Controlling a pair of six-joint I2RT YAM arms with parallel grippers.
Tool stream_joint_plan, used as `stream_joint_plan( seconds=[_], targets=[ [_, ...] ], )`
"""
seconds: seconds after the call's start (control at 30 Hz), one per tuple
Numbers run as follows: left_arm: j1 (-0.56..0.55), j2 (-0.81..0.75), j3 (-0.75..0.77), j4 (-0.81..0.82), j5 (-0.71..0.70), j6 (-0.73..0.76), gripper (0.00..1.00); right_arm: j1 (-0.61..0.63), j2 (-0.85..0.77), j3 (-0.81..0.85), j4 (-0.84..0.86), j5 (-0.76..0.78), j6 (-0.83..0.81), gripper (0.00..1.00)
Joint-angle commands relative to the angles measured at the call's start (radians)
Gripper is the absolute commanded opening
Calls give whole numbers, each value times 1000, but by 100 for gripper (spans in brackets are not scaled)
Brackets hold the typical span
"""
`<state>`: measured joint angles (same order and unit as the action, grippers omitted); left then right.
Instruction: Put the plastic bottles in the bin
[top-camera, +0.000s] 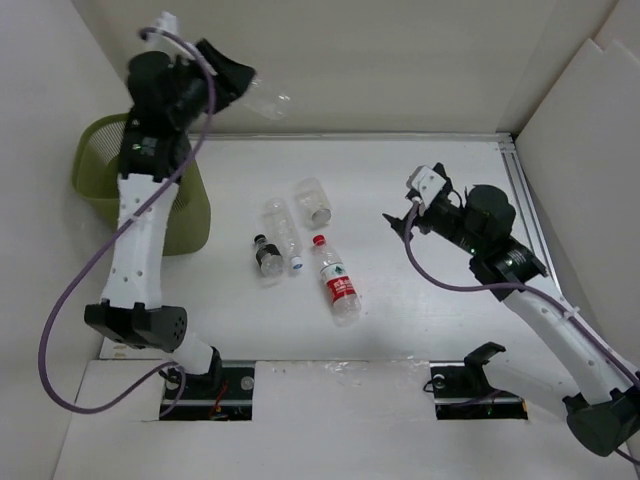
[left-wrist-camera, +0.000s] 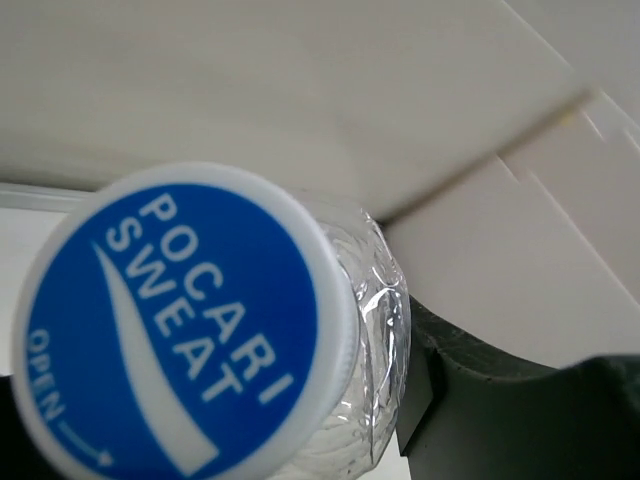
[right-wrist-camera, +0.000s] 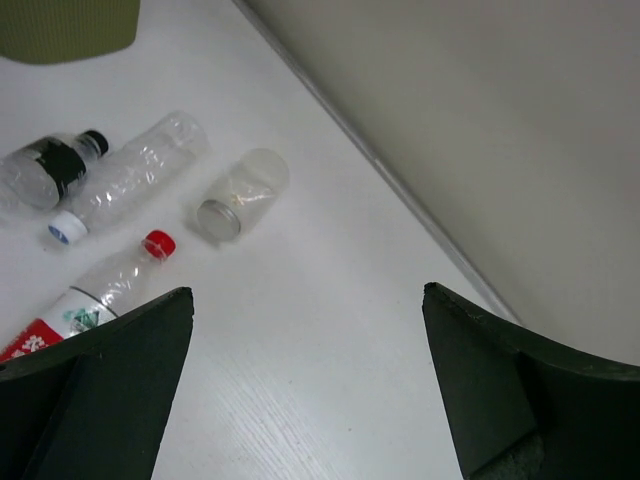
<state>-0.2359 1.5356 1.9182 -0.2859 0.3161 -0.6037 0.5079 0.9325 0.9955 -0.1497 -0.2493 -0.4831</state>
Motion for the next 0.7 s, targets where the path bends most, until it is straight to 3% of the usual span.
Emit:
stream_joint_plan(
  seconds=[0.0, 0.1, 0.2, 0.4, 0.43, 0.47, 0.5, 0.67],
  targets=[
    [153, -94, 175, -229, -110, 56, 0, -9, 46, -15, 29, -42, -37, 100],
    [349, -77, 222, -362, -192, 36, 0, -9, 92, -37, 41, -53, -58, 100],
    [490, -77, 160, -383, -247, 45, 0, 0, 115, -57, 50, -62, -81, 100],
    [517, -68, 55, -426, -471, 56, 1, 23, 124, -104, 61, -48, -94, 100],
    [517, -68, 33, -426, -471, 56, 13, 41, 115, -116, 61, -38, -94, 100],
    [517, -77, -7, -402, -488, 56, 64, 62, 105, -135, 49, -18, -94, 100],
    [517, -77, -25, -391, -488, 56, 99, 75, 104, -135, 48, -7, -85, 100],
    [517, -114, -36, -381, -479, 65, 100, 226, 28, -254, 74, 177, 102, 100]
  ],
)
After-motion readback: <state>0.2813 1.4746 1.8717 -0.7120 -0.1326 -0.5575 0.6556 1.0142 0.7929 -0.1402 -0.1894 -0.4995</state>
